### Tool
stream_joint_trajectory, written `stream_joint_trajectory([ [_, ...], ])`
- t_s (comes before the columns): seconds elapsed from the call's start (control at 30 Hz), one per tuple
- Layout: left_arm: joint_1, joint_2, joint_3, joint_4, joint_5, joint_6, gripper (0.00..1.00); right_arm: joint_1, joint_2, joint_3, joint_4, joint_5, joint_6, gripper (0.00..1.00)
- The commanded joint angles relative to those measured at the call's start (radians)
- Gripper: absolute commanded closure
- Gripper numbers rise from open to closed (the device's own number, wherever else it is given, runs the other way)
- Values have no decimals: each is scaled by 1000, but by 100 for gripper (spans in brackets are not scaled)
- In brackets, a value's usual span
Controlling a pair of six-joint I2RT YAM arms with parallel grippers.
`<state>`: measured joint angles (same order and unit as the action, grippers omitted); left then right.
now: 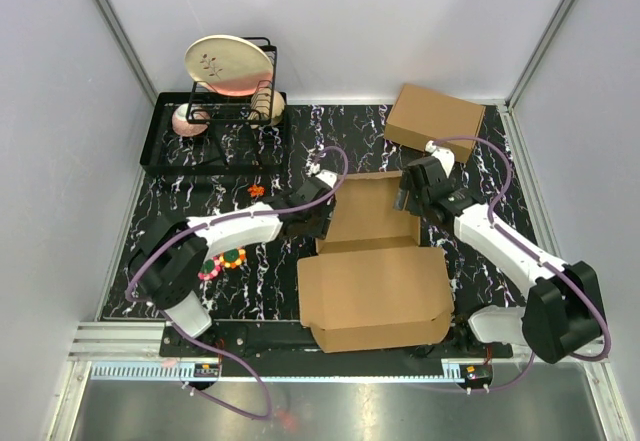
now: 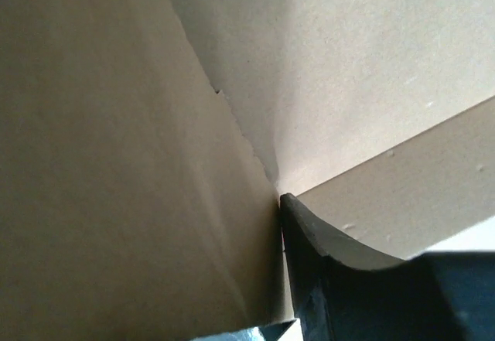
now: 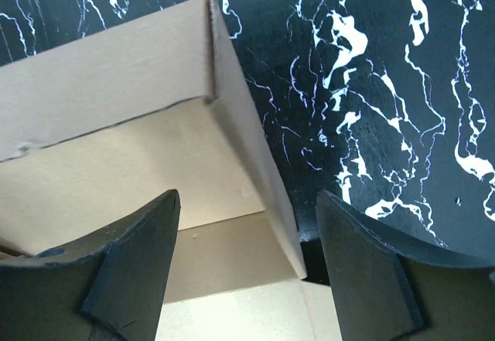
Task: Fold the paper box
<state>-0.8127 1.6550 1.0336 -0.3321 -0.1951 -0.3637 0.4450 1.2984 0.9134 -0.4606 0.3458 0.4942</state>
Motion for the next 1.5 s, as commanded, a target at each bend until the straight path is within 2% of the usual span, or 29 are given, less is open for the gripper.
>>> stream_joint_trajectory([
  [0.0, 0, -47, -81, 172, -42, -53, 55, -3, -65, -57, 82, -5, 10, 24],
  [0.1, -3, -44, -101, 220, -79, -66, 72, -3, -68, -88, 100, -13, 18, 26],
  [0.13, -3, -41, -99, 214, -87, -67, 87, -3, -67, -93, 102, -11, 21, 27],
  [0.2, -3, -37, -80, 196, -99, -60, 100, -3, -71, -102, 102, -13, 23, 30],
  [0.4, -3, -11, 8, 64, -66, -31, 100, -3, -56, -97, 119, -33, 30, 33],
  [0.5, -3, -1, 45, 6, -41, -24, 99, -3, -41, -93, 120, -42, 35, 27],
  [0.57, -3, 15, 85, -34, -27, -21, 88, -3, -37, -88, 122, -45, 37, 24],
  [0.6, -3, 20, 92, -54, -20, -18, 76, -3, -33, -88, 122, -48, 37, 23],
  [0.73, -3, 29, 125, -77, -17, -14, 59, -5, -19, -84, 125, -56, 37, 23],
  [0.8, -3, 32, 128, -76, -23, -20, 54, -3, -8, -85, 128, -60, 37, 23],
  [0.97, -3, 32, 121, -51, -58, -35, 53, -3, 9, -90, 131, -65, 32, 23],
  [1.1, -3, 22, 108, -13, -105, -47, 56, -5, 21, -84, 122, -59, 29, 23],
  [1.13, -3, 14, 100, -5, -113, -52, 60, -3, 22, -81, 123, -59, 27, 23],
  [1.23, -2, -3, 80, 19, -132, -57, 81, -3, 19, -82, 123, -57, 27, 26],
  [1.27, -3, -7, 74, 27, -139, -55, 92, -3, 16, -85, 123, -56, 26, 27],
  [1.33, -2, -23, 51, 44, -152, -57, 100, -3, 10, -87, 125, -53, 26, 28],
  [1.47, -3, -60, -10, 94, -176, -60, 100, -3, -25, -103, 132, -59, 24, 31],
])
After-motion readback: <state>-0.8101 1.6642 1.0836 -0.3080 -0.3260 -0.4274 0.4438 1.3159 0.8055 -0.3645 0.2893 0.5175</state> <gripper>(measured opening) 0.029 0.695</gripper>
